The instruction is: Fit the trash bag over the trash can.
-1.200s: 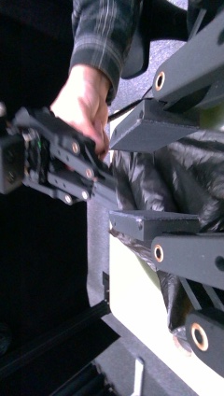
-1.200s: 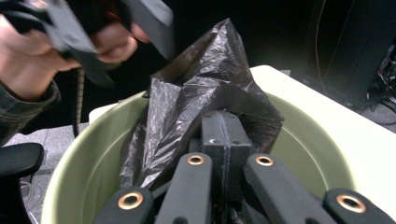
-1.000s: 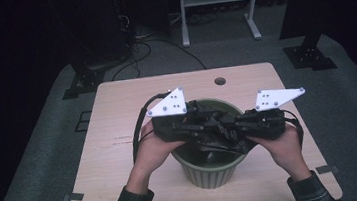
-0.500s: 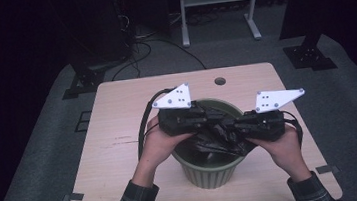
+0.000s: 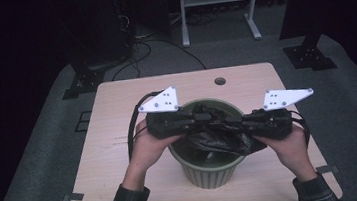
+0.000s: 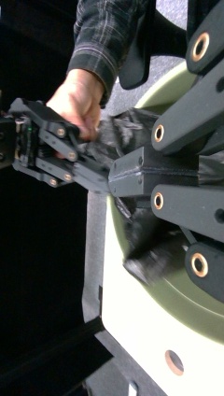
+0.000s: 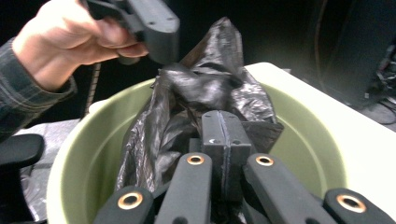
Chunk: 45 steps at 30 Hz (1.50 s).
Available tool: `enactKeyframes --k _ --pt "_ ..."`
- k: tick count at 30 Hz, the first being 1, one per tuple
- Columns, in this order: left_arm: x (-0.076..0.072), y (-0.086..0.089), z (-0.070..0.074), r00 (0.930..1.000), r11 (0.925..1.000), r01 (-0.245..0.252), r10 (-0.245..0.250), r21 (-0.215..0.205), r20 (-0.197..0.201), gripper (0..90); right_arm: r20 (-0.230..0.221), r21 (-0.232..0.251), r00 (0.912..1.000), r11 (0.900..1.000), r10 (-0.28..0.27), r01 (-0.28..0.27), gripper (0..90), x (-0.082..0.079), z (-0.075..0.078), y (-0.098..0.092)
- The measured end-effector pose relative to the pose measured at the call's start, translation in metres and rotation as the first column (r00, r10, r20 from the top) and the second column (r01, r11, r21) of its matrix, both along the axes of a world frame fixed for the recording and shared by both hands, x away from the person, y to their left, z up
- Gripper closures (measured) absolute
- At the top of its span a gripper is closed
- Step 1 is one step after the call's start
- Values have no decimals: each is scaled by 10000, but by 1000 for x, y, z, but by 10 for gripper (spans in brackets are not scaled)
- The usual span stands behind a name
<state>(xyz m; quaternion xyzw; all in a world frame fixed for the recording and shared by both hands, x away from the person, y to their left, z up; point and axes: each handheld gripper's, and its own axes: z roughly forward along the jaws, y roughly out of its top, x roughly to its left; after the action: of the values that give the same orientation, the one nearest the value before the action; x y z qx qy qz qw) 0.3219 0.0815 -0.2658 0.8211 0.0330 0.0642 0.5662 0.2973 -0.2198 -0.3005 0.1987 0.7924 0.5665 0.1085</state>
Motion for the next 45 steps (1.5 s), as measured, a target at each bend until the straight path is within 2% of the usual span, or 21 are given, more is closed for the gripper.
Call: enactKeyframes --k 6,10,13,17,21,23,27,28,29,32,34,36,41,43,45 --pt "1 19 -8 9993 9994 -335 334 -27 -157 898 174 -61 9982 9983 -582 583 900 -1 2 -13" --pt "-4 23 -8 9992 9981 -395 394 -464 -41 896 274 7 9981 9985 -548 548 900 -1 5 -12" --pt "-6 18 -2 9993 9974 -358 361 -629 31 722 405 -117 9981 9989 -454 459 900 -2 7 -3" --pt "-9 7 4 9990 9985 -311 325 -458 291 616 401 -106 9985 9992 -372 377 900 -1 8 3" --pt "-5 -7 2 9990 9991 -385 388 -174 203 513 373 34 9991 9998 -211 210 900 -1 10 6" --pt "-4 -12 0 9994 9995 -315 316 -64 168 556 404 67 9991 9999 -125 123 900 -2 11 8" --pt "-3 -17 -5 9996 9998 -110 105 170 279 877 508 103 9987 9999 40 -45 900 -6 13 9" --pt "-3 -16 -6 9996 9997 -85 78 236 287 895 550 63 9985 10000 -3 0 900 -6 13 9" --pt "-4 -14 -7 9990 9994 -213 201 281 404 896 587 37 9982 10000 -82 80 890 -6 13 8" --pt "-4 -5 -9 9976 9987 -498 491 126 484 896 445 57 9981 9991 -434 431 697 -2 11 1" --pt "-3 -2 -10 9974 9982 -594 591 61 410 896 240 291 9980 9979 -591 584 621 0 11 -4" --pt "-3 0 -11 9973 9982 -603 599 72 423 896 122 597 9988 9971 -478 470 556 0 13 -5" --pt "-5 -4 -13 9974 9985 -548 545 65 482 896 145 546 9988 9974 -468 460 454 0 21 4" --pt "-6 -7 -12 9974 9988 -480 480 -8 531 896 156 394 9988 9982 -459 452 446 0 22 11" --pt "-8 -7 -11 9972 9991 -401 409 -145 628 896 107 -20 9983 9983 -579 580 439 2 20 18"
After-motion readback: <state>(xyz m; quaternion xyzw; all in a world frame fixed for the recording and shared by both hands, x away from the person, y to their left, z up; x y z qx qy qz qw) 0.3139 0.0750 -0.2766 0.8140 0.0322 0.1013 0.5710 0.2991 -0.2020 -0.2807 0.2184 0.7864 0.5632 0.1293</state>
